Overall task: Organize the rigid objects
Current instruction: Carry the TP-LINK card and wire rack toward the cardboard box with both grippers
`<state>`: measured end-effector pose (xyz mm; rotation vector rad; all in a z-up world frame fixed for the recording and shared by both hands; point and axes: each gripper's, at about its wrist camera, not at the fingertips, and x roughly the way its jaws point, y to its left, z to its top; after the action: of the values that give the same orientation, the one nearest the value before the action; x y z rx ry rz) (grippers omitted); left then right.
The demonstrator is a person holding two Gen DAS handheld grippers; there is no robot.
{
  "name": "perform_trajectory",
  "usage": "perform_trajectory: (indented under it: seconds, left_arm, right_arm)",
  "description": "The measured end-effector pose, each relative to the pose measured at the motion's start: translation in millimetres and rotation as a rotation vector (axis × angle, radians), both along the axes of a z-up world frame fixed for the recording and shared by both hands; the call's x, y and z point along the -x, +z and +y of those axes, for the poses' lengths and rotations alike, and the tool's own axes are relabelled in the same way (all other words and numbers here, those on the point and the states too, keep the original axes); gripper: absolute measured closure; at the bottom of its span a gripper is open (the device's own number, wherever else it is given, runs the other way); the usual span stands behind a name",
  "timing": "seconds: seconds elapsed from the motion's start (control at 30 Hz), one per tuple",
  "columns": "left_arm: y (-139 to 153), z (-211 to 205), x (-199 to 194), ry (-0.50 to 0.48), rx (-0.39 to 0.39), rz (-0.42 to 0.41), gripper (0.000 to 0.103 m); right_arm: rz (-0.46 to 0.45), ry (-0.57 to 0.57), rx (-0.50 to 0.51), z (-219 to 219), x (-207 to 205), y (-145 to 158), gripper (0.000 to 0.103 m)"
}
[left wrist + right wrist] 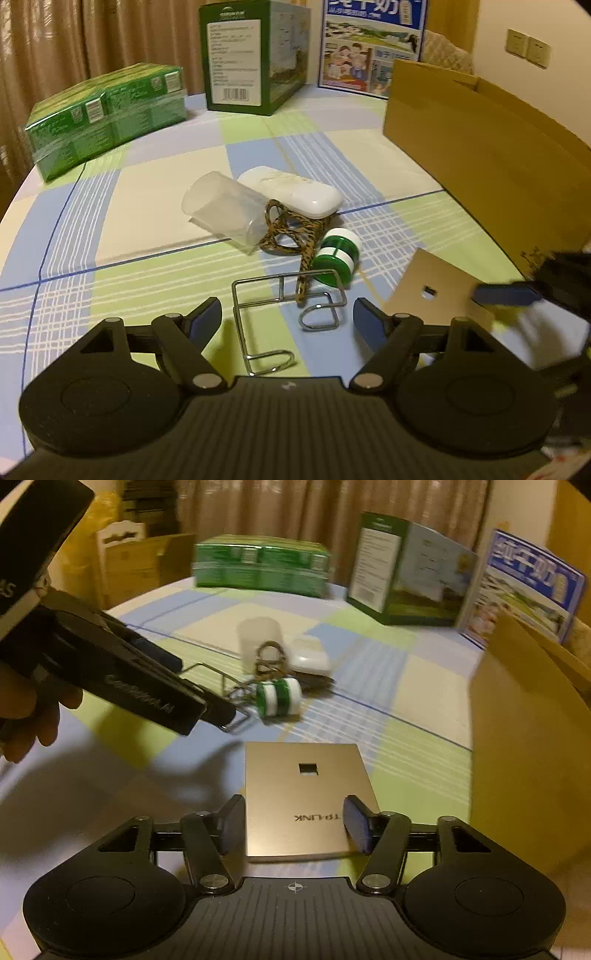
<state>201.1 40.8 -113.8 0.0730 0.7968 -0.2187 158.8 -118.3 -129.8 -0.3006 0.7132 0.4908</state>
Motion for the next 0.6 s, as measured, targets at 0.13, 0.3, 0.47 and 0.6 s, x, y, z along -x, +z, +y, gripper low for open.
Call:
perform_trajectory:
  seconds: [0.13, 0.3, 0.47, 0.6]
  left_arm:
    - [-6, -9, -5, 0.002, -0.021, -0.002, 0.031]
    - [-8, -8, -6, 0.03, -0.026, -0.007, 0.04]
    - [-4, -4, 7, -0.042, -0.059, 0.033, 0.04]
    - [2, -1, 22, -0.11, -0.081, 0.042, 0.04]
  right_arm:
    - [-0.012, -0.047, -0.009, -2, 5, 0, 0.048]
    - [-0.005, -0.07, -0.029, -6, 6, -1, 0.028]
    - [-0.011, -0.015, 0.006, -1, -5, -1, 0.015]
    - [0.051, -0.032, -0.043, -10, -24, -5, 0.011]
